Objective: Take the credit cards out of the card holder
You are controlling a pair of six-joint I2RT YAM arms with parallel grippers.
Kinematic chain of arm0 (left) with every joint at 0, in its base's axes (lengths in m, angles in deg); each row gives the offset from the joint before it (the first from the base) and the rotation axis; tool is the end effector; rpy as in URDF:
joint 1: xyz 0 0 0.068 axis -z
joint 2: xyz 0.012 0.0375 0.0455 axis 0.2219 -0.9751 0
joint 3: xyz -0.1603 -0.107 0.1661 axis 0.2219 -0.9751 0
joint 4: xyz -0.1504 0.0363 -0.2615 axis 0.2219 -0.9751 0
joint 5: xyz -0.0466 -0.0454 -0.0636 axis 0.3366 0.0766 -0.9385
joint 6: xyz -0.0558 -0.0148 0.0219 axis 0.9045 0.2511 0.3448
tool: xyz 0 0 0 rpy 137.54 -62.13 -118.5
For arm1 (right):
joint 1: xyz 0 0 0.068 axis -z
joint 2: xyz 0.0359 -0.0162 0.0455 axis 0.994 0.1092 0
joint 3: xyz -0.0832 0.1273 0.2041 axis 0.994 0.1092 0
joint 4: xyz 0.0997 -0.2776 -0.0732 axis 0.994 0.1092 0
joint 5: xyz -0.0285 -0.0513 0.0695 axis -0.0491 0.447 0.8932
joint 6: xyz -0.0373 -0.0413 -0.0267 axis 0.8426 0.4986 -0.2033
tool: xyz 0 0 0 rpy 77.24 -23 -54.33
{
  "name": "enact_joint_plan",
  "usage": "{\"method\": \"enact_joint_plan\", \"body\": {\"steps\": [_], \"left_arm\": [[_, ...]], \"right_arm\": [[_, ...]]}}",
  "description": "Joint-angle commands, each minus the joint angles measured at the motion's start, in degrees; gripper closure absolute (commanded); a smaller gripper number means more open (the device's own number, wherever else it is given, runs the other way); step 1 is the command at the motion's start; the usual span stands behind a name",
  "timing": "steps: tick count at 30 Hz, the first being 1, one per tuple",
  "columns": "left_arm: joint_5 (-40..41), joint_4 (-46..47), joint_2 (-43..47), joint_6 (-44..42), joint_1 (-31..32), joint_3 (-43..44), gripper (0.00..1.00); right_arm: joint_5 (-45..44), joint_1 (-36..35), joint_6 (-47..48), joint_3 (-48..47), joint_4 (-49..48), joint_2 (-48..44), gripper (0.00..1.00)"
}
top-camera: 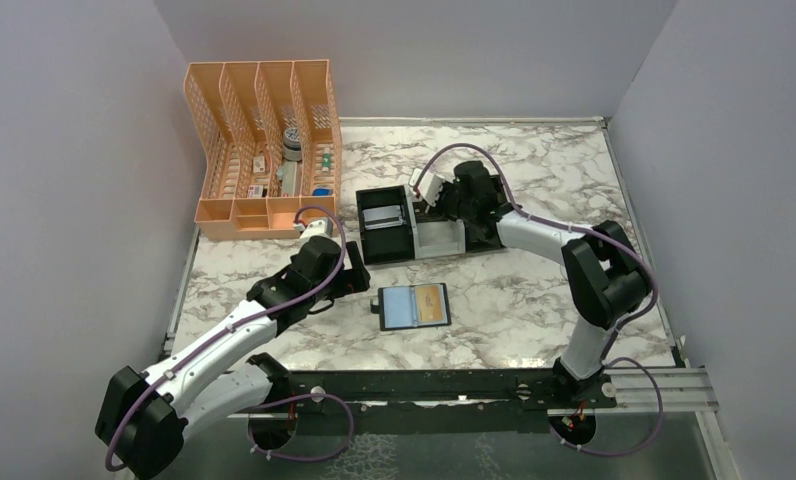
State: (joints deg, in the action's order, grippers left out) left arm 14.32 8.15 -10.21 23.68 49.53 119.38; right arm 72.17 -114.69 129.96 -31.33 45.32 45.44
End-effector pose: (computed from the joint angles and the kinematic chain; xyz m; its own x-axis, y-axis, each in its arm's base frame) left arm 0.2086 -0.1437 0.1830 -0.7118 -0.3213 -0.6245 -0.0453 0.9084 -0.4157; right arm 0.3664 0.2283 0.1476 0.0530 -0.7181 -0.6939 -0.7733 0.4102 -0.4835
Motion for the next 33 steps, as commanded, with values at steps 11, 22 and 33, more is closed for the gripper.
{"method": "enact_joint_plan", "body": {"steps": [11,22,33], "left_arm": [[-0.89,-1.28,1.00,-0.50,-0.32,0.59,0.01],[-0.81,-1.79,1.51,-0.74,-0.32,0.62,0.01],[-1.15,-1.80,0.87,-0.92,-0.32,0.95,0.01]], "right_arm": [[1.75,-0.33,9.63,-5.29,4.66,5.71,0.99],[0.53,-0.39,14.74,-5.82,4.85,7.53,0.99],[3.45,-0.94,15.83,-8.53,10.75,9.85,0.88]]}}
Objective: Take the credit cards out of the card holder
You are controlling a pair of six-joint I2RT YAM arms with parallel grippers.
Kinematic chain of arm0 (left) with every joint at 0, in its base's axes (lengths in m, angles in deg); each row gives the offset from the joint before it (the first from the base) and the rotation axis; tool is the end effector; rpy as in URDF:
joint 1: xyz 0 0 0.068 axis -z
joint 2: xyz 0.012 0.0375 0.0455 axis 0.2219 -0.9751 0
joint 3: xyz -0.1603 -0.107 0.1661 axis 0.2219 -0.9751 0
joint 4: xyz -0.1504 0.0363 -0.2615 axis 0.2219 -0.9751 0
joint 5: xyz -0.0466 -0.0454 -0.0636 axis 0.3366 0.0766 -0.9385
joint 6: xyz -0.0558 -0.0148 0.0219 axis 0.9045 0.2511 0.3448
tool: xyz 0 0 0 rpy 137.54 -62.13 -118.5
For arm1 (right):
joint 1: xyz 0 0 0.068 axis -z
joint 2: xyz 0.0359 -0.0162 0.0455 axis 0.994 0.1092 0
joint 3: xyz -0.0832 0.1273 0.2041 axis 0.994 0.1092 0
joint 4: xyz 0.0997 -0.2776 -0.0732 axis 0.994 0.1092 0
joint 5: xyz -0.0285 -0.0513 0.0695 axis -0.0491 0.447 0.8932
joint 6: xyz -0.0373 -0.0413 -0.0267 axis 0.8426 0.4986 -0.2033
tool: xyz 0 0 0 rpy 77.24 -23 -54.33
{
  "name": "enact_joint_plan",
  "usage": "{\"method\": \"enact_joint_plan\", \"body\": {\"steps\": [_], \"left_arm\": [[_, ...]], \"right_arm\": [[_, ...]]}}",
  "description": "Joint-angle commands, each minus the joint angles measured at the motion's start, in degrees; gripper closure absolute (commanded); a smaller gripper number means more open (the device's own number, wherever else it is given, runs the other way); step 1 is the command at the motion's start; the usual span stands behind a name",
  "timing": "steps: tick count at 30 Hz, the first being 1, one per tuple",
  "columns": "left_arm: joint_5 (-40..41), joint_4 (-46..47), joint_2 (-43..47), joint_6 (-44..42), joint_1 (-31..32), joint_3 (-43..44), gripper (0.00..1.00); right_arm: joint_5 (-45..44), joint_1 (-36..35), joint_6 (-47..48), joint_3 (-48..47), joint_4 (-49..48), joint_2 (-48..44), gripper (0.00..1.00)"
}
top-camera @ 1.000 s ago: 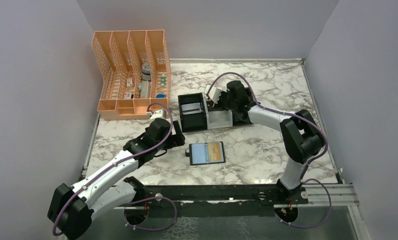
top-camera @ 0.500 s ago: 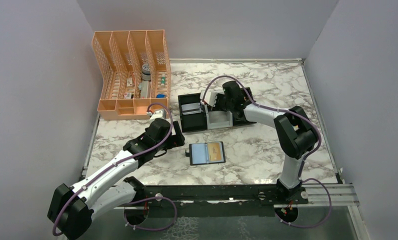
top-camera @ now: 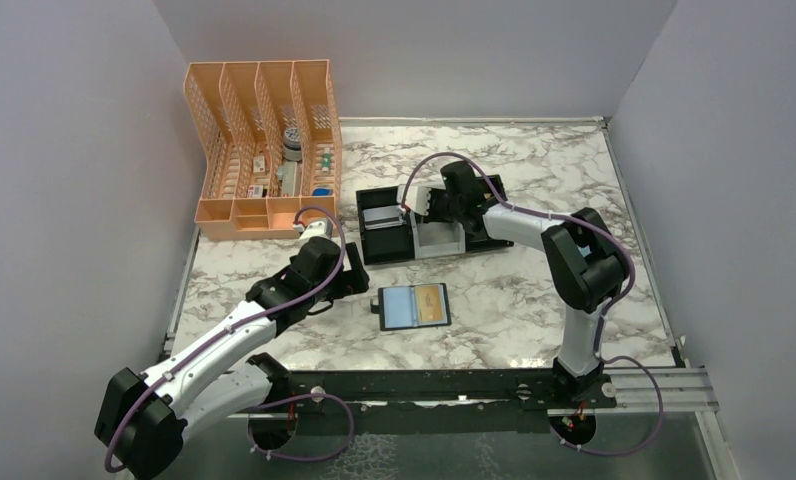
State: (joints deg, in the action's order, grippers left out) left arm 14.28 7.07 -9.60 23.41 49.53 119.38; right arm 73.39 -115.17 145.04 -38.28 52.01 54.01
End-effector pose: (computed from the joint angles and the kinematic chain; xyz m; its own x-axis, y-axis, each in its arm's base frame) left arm 0.2067 -0.1423 0.1838 -0.7165 -0.3139 -0.6230 -0.0443 0.9117 -0.4084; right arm 0.3815 0.2429 0.1163 0.2033 -0.8285 -0.5217 -0.8163 0.1508 -0.5575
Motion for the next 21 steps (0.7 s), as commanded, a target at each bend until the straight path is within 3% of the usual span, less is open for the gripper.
{"method": "enact_joint_plan", "body": {"steps": [1,21], "left_arm": [[-1.11,-0.71,0.26,-0.66,-0.31,1.03,0.01],[-2.25,-0.64,-0.77,-1.28,-0.31,1.31,0.01]], "right_arm": [[2.68,-0.46,0.73,-1.37,4.07,1.15,0.88],[4.50,-0.55,-2.86,-4.34,8.12,2.91,0.78]]}}
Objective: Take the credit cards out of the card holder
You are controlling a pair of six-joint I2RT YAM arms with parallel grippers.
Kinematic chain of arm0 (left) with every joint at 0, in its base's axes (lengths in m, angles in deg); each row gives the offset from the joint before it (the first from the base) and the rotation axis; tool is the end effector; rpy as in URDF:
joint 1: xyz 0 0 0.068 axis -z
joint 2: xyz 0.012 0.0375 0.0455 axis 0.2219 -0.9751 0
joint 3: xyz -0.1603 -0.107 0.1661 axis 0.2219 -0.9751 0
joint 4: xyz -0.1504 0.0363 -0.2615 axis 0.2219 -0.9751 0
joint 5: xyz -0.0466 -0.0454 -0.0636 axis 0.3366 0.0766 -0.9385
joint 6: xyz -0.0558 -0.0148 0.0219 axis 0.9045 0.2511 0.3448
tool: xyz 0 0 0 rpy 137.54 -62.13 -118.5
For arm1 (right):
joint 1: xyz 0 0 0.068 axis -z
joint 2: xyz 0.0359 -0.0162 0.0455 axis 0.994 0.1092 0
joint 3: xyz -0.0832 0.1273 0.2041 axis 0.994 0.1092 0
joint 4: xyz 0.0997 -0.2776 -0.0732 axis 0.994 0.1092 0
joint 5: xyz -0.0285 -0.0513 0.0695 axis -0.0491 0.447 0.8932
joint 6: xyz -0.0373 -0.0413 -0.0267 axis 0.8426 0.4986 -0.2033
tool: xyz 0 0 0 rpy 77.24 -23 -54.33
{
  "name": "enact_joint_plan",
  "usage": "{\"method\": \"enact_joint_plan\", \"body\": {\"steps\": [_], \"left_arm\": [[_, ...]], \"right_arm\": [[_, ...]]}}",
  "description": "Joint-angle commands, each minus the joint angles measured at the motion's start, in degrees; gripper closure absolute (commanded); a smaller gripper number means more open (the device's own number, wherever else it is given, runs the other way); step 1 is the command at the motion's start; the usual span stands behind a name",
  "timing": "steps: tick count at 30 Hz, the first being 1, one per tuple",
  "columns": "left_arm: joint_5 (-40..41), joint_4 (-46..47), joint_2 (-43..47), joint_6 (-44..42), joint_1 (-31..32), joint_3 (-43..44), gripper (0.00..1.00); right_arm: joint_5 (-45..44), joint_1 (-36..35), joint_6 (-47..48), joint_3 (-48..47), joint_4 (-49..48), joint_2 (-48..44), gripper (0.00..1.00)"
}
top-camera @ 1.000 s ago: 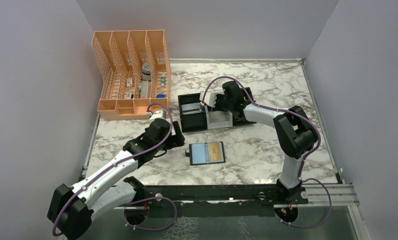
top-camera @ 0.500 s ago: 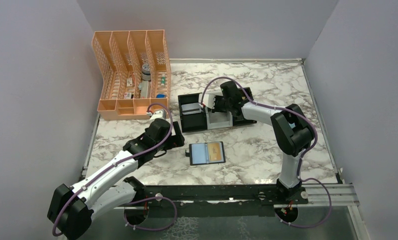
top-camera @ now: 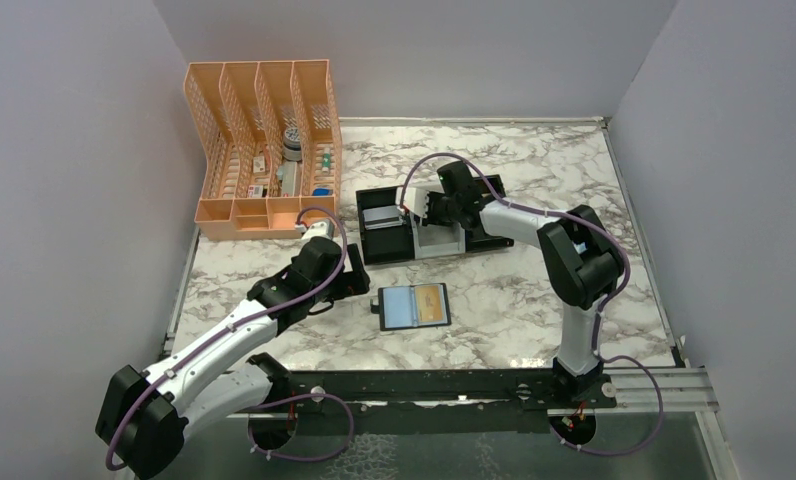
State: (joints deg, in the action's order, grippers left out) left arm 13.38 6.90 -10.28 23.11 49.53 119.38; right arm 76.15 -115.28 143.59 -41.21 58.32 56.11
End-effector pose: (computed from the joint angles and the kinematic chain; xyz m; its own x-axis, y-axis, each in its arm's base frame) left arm 0.2069 -0.1433 0.1807 -0.7315 -0.3007 -0.6119 -0.0376 0.9139 -0.4042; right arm 0.3818 0.2467 0.1088 0.1600 -0.8297 -0.5348 -0.8767 0.1296 -0.4633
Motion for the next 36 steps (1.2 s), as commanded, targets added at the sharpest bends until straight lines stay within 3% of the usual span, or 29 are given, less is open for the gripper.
{"method": "enact_joint_plan", "body": {"steps": [1,30,36], "left_arm": [[-1.36,-0.49,-0.10,-0.97,-0.32,1.23,0.01],[-6.68,0.52,0.65,-2.83,-0.32,1.72,0.01],[-7.05,0.53,0.67,-2.63,-0.32,1.40,0.01]], "right_arm": [[1.68,-0.44,-1.51,-1.24,1.38,0.81,0.78],[-1.73,-0.35,-0.17,-1.24,-1.99,2.33,0.75],[1.01,-0.36,-0.45,-1.89,-0.57,1.52,0.74]]}}
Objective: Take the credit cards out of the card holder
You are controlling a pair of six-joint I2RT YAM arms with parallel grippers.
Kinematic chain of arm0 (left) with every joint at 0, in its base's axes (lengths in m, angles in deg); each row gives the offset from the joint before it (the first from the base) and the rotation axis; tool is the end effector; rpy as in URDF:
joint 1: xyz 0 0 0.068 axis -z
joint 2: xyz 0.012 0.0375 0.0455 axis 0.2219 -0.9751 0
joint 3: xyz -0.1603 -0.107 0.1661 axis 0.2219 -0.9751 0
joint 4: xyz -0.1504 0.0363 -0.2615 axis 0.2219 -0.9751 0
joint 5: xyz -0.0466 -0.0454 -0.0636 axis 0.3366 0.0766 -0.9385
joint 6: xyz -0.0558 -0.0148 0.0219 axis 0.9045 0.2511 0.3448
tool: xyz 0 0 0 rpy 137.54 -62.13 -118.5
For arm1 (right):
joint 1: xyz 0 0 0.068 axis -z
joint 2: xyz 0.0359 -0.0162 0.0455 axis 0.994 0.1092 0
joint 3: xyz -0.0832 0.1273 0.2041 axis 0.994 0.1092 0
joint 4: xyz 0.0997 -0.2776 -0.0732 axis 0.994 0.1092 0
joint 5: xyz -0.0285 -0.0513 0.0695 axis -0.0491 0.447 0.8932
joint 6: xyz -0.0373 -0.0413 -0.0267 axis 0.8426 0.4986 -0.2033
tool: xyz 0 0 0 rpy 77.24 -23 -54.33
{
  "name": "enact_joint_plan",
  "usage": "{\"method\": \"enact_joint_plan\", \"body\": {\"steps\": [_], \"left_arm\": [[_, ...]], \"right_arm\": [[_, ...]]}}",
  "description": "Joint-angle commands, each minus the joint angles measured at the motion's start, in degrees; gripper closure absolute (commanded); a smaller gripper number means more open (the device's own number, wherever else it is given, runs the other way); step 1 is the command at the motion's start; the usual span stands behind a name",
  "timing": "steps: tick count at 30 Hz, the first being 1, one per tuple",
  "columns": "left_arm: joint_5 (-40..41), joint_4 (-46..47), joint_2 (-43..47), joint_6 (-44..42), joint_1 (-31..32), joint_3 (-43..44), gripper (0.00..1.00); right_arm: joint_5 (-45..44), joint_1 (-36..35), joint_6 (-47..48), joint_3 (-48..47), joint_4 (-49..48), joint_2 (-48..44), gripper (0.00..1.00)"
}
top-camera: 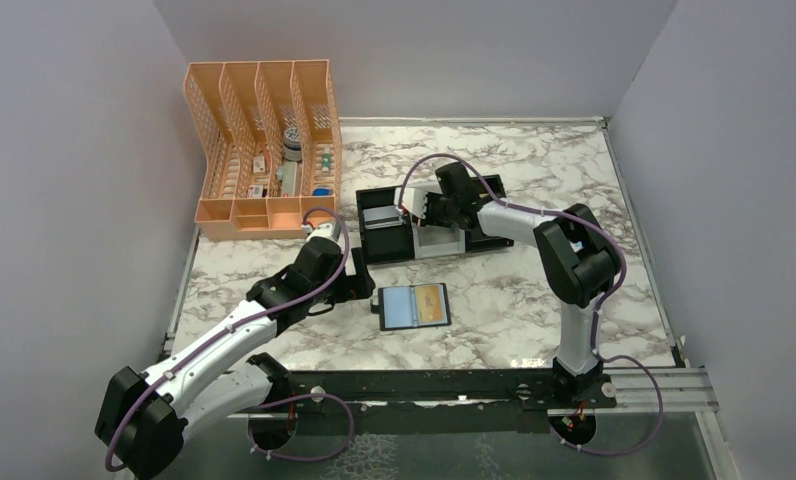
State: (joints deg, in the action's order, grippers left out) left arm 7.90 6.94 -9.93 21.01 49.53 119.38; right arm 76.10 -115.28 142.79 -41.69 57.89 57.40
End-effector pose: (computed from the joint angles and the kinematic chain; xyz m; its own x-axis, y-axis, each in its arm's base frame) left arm 0.2043 -0.1469 0.1818 -0.7709 -0.2494 -0.5860 0.0386 0.9001 -0.4339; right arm 0.3839 0.2479 0.1025 0.1443 -0.8301 -0.5387 -0.8811 0.1399 -0.4517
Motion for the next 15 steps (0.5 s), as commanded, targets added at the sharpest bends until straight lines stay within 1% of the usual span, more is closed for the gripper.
{"method": "enact_joint_plan", "body": {"steps": [1,15], "left_arm": [[-1.70,0.50,0.28,-0.54,-0.27,1.39,0.01],[-4.16,1.37,0.46,-0.63,-0.32,2.01,0.01]], "right_arm": [[1.16,-0.36,0.34,-1.47,-0.14,0.08,0.73],[1.05,-0.35,-0.02,-0.10,-2.59,-1.85,0.68]]}}
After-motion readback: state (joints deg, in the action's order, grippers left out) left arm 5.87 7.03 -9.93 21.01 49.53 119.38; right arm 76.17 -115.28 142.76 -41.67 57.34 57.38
